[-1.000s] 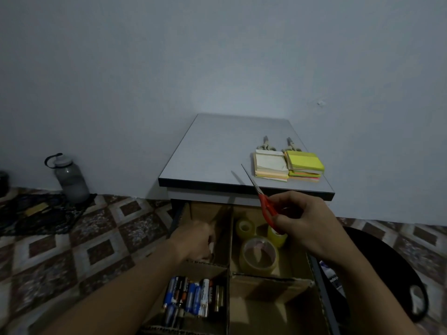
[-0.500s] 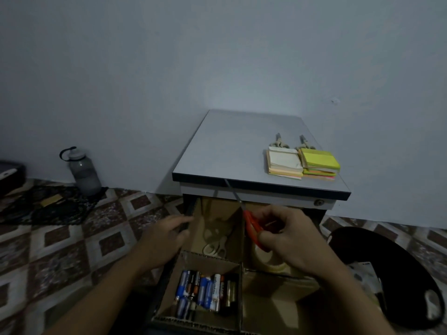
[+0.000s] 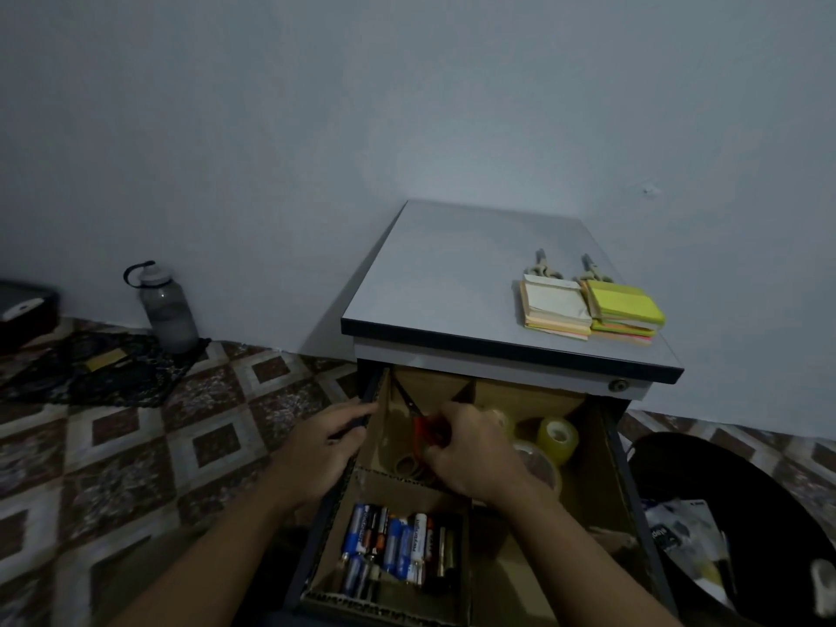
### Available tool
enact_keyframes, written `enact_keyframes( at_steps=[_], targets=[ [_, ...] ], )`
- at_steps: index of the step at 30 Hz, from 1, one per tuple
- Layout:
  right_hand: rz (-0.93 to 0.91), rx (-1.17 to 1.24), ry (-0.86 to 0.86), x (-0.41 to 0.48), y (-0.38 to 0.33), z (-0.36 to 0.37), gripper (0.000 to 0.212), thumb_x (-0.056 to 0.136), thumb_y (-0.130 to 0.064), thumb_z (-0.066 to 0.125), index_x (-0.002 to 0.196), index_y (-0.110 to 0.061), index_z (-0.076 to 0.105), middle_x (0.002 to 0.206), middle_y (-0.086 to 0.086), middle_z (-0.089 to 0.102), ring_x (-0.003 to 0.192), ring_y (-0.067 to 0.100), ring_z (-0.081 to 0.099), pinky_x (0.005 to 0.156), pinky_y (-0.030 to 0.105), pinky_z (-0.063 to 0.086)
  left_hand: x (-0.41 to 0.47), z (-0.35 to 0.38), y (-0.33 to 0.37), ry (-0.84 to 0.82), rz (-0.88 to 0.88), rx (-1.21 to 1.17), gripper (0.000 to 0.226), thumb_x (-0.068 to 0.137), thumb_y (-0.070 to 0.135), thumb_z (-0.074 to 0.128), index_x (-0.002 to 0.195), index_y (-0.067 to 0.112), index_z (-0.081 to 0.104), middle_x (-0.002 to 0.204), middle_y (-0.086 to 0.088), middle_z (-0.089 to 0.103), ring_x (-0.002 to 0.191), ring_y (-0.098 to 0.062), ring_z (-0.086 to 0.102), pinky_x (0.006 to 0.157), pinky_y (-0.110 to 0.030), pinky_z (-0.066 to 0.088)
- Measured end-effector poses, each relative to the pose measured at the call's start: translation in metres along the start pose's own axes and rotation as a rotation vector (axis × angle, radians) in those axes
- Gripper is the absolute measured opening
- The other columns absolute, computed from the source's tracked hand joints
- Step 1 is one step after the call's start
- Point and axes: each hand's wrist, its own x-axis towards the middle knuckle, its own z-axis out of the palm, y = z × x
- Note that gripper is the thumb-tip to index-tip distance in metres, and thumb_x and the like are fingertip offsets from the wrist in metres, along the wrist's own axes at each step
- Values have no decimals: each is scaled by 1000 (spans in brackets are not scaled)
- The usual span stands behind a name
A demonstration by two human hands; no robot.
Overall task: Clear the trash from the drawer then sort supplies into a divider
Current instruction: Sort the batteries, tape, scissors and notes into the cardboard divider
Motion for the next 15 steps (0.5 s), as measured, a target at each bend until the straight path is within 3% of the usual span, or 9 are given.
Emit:
enact_keyframes(
  at_steps=[5,11,15],
  targets=[
    [-41,-190,-3,13,5,14,25,86,-33,69,106,-27,56,102,-4,59,91,13,59,89,36,53,0,1,2,-1,-8,5,35,101,26,53,131,42,60,144,12,52,132,-6,47,115,-39,36],
    [1,-435,-136,24,0,16,31,86,-39,66,110,-18,61,103,4,64,95,22,62,86,36,53,-1,0,3,-13,-21,7,35,100,30,54,130,48,58,144,16,50,132,-6,46,115,-40,35],
    [12,-414,-142,23,3,17,32,87,-36,65,112,-18,59,107,4,63,99,22,61,87,36,52,-2,-1,5,-16,-20,13,35,100,29,53,130,47,58,143,17,51,131,-5,47,115,-39,36]
  ],
)
